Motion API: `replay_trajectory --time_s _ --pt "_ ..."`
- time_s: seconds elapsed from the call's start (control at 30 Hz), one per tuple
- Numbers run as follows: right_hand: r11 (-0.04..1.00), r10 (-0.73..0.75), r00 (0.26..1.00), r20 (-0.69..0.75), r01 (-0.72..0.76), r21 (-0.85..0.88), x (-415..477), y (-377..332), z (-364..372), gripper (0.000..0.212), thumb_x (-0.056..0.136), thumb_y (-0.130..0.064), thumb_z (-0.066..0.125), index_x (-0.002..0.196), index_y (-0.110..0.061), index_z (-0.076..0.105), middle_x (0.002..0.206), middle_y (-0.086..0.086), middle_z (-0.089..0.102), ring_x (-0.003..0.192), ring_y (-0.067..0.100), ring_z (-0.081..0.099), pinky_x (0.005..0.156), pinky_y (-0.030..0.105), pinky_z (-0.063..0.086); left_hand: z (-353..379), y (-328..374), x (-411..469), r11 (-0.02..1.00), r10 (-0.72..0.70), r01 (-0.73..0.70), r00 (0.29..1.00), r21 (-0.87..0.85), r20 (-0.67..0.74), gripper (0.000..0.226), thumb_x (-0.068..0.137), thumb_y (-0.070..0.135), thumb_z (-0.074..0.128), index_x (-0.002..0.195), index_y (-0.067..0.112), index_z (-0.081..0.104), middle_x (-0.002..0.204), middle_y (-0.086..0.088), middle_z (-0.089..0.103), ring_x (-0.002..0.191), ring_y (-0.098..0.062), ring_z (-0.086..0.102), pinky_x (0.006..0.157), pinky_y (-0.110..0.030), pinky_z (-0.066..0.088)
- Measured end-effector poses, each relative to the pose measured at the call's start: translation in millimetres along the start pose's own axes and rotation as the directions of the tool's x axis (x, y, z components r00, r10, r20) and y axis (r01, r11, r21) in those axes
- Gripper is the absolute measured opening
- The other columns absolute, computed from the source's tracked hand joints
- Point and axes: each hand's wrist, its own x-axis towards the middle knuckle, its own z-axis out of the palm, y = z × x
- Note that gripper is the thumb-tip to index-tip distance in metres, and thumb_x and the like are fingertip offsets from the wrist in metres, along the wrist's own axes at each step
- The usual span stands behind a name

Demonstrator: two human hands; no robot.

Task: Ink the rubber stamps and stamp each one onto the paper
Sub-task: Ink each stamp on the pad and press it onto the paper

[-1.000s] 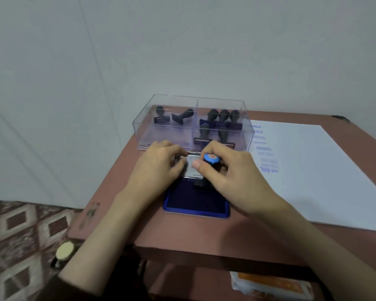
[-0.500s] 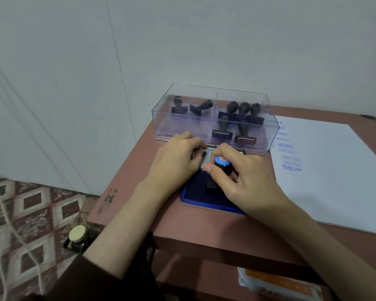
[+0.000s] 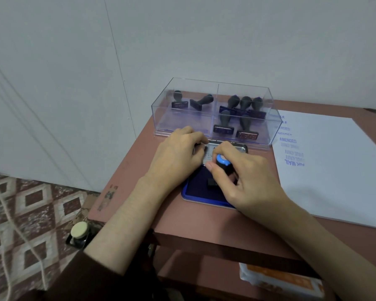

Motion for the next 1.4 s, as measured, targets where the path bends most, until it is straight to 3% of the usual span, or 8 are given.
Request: replay_trajectory --time_s 0.4,0.57,0.77,1.03,1.13,1.27,1.33,1.4 --pt "1.000 -0.023 1.000 0.019 0.023 -0.020 -1.0 -0.1 1.7 0.020 0.088 -0.032 0.044 0.080 -0.014 0.048 0.050 -0.016 0.030 0.048 -0.003 0.038 0.051 0.008 0.030 0.6 -1.1 0.1 1.000 -0.001 0.002 1.000 -0.017 0.007 0.018 0.090 0.025 0.055 0.101 0.018 0.067 0.092 0.002 0.058 0.087 -0.017 0.054 0.071 -0.032 0.045" --pt "0.999 -0.036 0.999 0.012 0.037 -0.031 -0.5 0.5 2.2 0.012 0.087 -0.032 0.044 0.081 -0.022 0.045 0.053 -0.013 0.033 0.046 -0.005 0.036 0.053 0.011 0.031 0.6 -1.4 -0.2 1.000 -0.007 0.007 1.000 -0.008 0.005 0.018 0.090 0.026 0.054 0.101 0.019 0.067 0.092 0.003 0.058 0.087 -0.016 0.053 0.069 -0.029 0.043" --pt "0.998 -0.041 0.999 0.018 0.041 -0.041 -1.0 -0.3 1.3 0.018 0.088 -0.032 0.044 0.081 -0.016 0.048 0.052 -0.014 0.031 0.046 -0.004 0.034 0.053 0.012 0.031 0.5 -1.4 -0.9 1.000 -0.007 0.007 1.000 -0.009 0.008 0.018 0.090 0.027 0.054 0.101 0.019 0.067 0.090 0.006 0.055 0.087 -0.015 0.053 0.069 -0.028 0.042" --pt "0.999 -0.045 0.999 0.026 0.045 -0.005 -0.8 -0.2 -0.6 0.014 0.089 -0.028 0.049 0.082 -0.026 0.038 0.048 -0.016 0.028 0.047 -0.004 0.039 0.050 0.005 0.029 -1.3 -0.3 -0.5 1.000 -0.019 0.019 1.000 -0.012 0.025 0.019 0.090 0.026 0.054 0.102 0.019 0.067 0.094 0.003 0.058 0.088 -0.016 0.054 0.070 -0.030 0.043" --pt "0.999 0.018 0.999 0.028 -0.019 0.035 -0.7 -0.2 -0.8 0.015 0.088 -0.026 0.053 0.081 -0.025 0.040 0.043 -0.014 0.029 0.045 0.000 0.042 0.047 0.007 0.028 -1.7 1.2 -0.3 0.999 -0.034 0.034 0.999 -0.007 0.037 0.019 0.089 0.025 0.054 0.102 0.018 0.067 0.093 0.003 0.058 0.088 -0.016 0.054 0.070 -0.030 0.043" --pt "0.960 0.236 0.971 0.029 -0.237 0.147 1.5 6.5 -2.9 0.019 0.090 -0.030 0.056 0.076 -0.025 0.044 0.049 -0.005 0.044 0.049 0.013 0.045 0.052 0.021 0.036 -5.7 4.7 0.4 0.999 -0.054 0.054 0.997 0.003 0.063 0.020 0.088 0.025 0.054 0.101 0.019 0.067 0.094 0.001 0.060 0.090 -0.018 0.055 0.073 -0.032 0.044" --pt "0.866 0.371 0.925 0.080 -0.376 0.330 2.1 11.5 -7.7 0.018 0.090 -0.027 0.058 0.077 -0.020 0.049 0.056 -0.004 0.049 0.052 0.014 0.050 0.055 0.028 0.041 -8.1 6.1 1.5 0.998 -0.055 0.054 0.995 0.021 0.089 0.020 0.089 0.025 0.054 0.102 0.018 0.067 0.096 -0.001 0.061 0.093 -0.021 0.055 0.076 -0.034 0.044" --pt "0.685 0.492 0.860 0.132 -0.476 0.551 1.1 18.3 -15.3 0.019 0.091 -0.023 0.058 0.074 -0.017 0.051 0.054 -0.008 0.049 0.048 0.008 0.049 0.049 0.021 0.037 -8.8 8.5 2.1 0.998 -0.043 0.038 0.994 0.057 0.099 0.021 0.089 0.024 0.053 0.103 0.018 0.067 0.098 -0.003 0.063 0.095 -0.025 0.053 0.079 -0.034 0.041"
